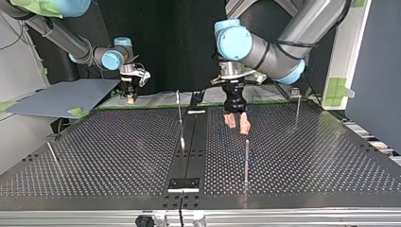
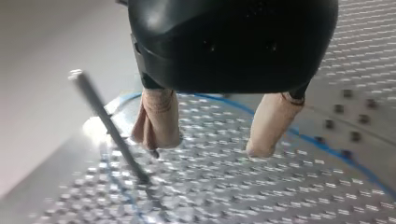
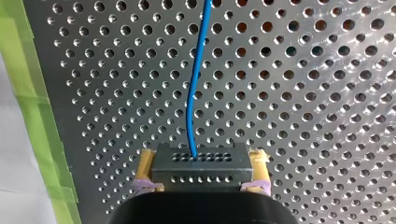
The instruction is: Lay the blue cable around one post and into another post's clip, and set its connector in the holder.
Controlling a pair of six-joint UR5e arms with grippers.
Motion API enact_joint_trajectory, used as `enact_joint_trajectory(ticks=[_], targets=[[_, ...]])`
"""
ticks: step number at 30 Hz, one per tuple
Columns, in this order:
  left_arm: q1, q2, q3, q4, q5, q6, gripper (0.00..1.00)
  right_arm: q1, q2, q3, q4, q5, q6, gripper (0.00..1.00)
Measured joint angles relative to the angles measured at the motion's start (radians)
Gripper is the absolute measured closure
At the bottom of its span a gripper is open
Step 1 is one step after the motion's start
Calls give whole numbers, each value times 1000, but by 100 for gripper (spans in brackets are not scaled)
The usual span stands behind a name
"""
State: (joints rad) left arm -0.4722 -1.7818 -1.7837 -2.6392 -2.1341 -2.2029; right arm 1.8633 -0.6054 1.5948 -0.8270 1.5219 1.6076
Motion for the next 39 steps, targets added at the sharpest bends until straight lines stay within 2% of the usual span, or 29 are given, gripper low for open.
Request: enact_joint_trajectory(ticks=[7, 14, 20, 25, 32, 39], targets=[[65, 50, 5, 67, 65, -68, 0, -1, 1, 0, 1, 0, 0, 100], [86, 0, 13, 135, 135, -138, 0, -1, 1, 0, 3, 0, 0, 100], [92, -45, 25, 148, 183, -188, 0, -1, 2, 0, 2, 0, 0, 100], [101, -68, 51, 125, 184, -227, 0, -1, 2, 0, 1, 0, 0, 100], [118, -97, 93, 86, 151, -283, 0, -1, 3, 0, 1, 0, 0, 100], [132, -100, 117, 71, 131, -339, 0, -1, 3, 0, 0, 0, 0, 100]])
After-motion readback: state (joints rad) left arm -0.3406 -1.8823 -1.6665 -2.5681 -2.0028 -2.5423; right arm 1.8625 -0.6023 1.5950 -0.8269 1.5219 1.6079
